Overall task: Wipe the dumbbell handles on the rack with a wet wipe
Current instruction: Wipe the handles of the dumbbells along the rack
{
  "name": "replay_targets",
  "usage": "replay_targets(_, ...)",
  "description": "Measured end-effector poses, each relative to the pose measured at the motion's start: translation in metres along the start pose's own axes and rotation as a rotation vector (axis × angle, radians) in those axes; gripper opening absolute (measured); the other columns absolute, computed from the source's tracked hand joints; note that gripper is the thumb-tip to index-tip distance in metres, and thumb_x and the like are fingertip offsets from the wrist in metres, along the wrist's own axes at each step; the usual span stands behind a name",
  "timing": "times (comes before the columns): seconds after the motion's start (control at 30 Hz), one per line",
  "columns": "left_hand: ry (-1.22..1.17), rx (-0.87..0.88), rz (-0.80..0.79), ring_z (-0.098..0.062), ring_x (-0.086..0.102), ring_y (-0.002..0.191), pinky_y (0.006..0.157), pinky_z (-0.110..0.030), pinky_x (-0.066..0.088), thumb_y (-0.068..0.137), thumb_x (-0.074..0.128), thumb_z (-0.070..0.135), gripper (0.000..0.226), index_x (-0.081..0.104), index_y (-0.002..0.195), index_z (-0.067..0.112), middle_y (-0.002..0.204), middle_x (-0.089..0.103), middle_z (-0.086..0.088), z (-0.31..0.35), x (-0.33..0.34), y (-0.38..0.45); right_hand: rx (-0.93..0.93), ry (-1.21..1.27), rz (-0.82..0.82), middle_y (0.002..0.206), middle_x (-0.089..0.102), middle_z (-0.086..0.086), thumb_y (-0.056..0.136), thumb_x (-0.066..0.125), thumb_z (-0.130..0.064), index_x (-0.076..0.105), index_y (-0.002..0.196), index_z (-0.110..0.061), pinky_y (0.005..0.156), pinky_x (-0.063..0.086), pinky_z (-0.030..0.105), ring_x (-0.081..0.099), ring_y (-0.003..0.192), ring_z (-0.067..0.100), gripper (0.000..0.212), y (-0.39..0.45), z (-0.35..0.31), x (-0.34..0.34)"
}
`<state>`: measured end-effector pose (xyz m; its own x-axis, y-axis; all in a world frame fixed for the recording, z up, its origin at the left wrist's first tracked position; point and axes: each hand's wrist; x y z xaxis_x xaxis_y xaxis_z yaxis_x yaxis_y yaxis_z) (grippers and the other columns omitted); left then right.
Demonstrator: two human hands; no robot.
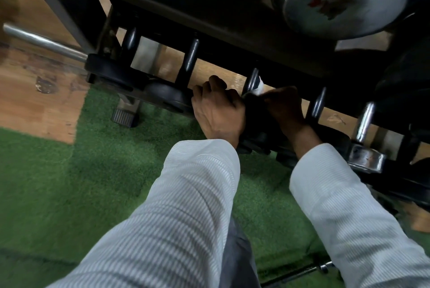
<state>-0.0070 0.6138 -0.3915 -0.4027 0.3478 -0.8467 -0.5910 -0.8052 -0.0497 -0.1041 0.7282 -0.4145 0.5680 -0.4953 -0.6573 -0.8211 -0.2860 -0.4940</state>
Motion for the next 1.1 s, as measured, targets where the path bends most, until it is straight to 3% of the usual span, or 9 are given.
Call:
replay_targets(0.1,0.003,0.008,-0.002,-0.035,0.056,0.087,0.076,-0.041,0.037,0.08,0.057,0.023,0.018,0.065,0.091,0.01,0.087,0.069,-0.01,0.0,0.0,0.0,0.179,0.011,-0.146,0.061,0.059,-0.002,0.091,0.069,-0.01,0.055,0.069,-0.026,0.082,0.054,0.036,0.053,0.072,0.015,0.031,0.007,-0.006,-0.008)
replay_targets(0.17,0.018,0.007,-0.005,-0.035,0.055,0.087,0.075,-0.041,0.036,0.079,0.058,0.023,0.017,0.064,0.09,0.011,0.087,0.069,-0.01,0.0,0.0,0.001,0.222,0.127,-0.099,0.065,0.056,-0.003,0.075,0.09,-0.028,0.053,0.06,-0.024,0.072,0.049,0.029,0.053,0.065,0.011,0.04,0.014,-0.029,-0.007)
replay_targets(0.27,0.009,0.011,-0.007,-0.035,0.055,0.086,0.076,-0.041,0.037,0.08,0.057,0.024,0.019,0.065,0.091,0.01,0.088,0.069,-0.01,0.0,0.0,0.0,0.292,0.586,0.073,0.103,0.076,0.002,0.044,0.1,-0.048,0.076,0.091,-0.016,0.099,0.055,0.039,0.071,0.099,0.02,0.062,0.05,-0.023,0.015)
replay_targets(0.37,0.01,0.005,-0.009,-0.035,0.055,0.086,0.076,-0.041,0.038,0.08,0.057,0.024,0.019,0.064,0.09,0.01,0.087,0.069,-0.011,0.0,0.0,0.0,0.424,0.791,-0.008,0.114,0.076,0.002,0.062,0.095,-0.04,0.076,0.11,-0.01,0.099,0.053,0.033,0.07,0.11,0.021,0.06,0.067,-0.016,0.024)
replay_targets(0.5,0.011,0.004,-0.003,-0.035,0.055,0.084,0.074,-0.041,0.037,0.079,0.061,0.021,0.014,0.063,0.087,0.01,0.084,0.068,-0.011,0.0,0.0,0.0,0.532,1.078,-0.235,0.074,0.072,0.003,0.099,0.061,-0.017,0.068,0.089,-0.004,0.063,0.055,0.022,0.07,0.066,0.013,0.017,0.039,-0.042,0.009)
replay_targets(0.6,0.008,0.009,0.019,-0.035,0.054,0.083,0.073,-0.041,0.035,0.078,0.063,0.02,0.013,0.063,0.086,0.01,0.081,0.067,-0.011,0.001,-0.002,0.0,0.656,1.36,-0.273,0.08,0.065,0.01,0.095,0.047,-0.005,0.061,0.085,0.002,0.068,0.056,0.029,0.064,0.076,0.02,0.019,0.043,-0.043,0.013)
replay_targets(0.7,0.001,0.004,0.014,-0.034,0.054,0.084,0.074,-0.04,0.034,0.079,0.061,0.021,0.014,0.063,0.088,0.01,0.082,0.068,-0.01,0.002,-0.002,0.0,0.616,1.23,-0.303,0.071,0.049,0.01,0.072,0.052,-0.001,0.047,0.074,-0.005,0.052,0.051,0.025,0.05,0.063,0.02,0.006,0.048,-0.047,0.016)
replay_targets(0.9,0.01,-0.002,-0.018,-0.035,0.055,0.086,0.076,-0.042,0.038,0.08,0.056,0.025,0.018,0.063,0.089,0.01,0.087,0.069,-0.01,0.003,-0.003,0.001,0.62,0.817,-0.412,0.046,0.048,0.005,0.092,0.058,-0.015,0.048,0.07,-0.007,0.038,0.043,0.019,0.05,0.04,0.015,0.025,0.045,-0.058,0.013)
replay_targets(1.1,0.009,-0.006,-0.008,-0.033,0.055,0.088,0.076,-0.04,0.037,0.08,0.058,0.022,0.018,0.065,0.091,0.01,0.087,0.07,-0.01,0.003,-0.004,0.0,0.344,0.499,-0.256,0.066,0.07,-0.005,0.069,0.079,-0.059,0.076,0.073,-0.02,0.074,0.056,0.029,0.067,0.064,0.013,0.04,0.065,0.016,0.014)
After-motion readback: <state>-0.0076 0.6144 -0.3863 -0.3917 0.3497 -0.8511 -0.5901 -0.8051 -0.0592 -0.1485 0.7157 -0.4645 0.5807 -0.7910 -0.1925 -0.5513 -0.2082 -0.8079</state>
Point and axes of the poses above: each hand's wrist, its own y-axis towards the middle knuckle, its own x-axis out of the palm, z = x × y
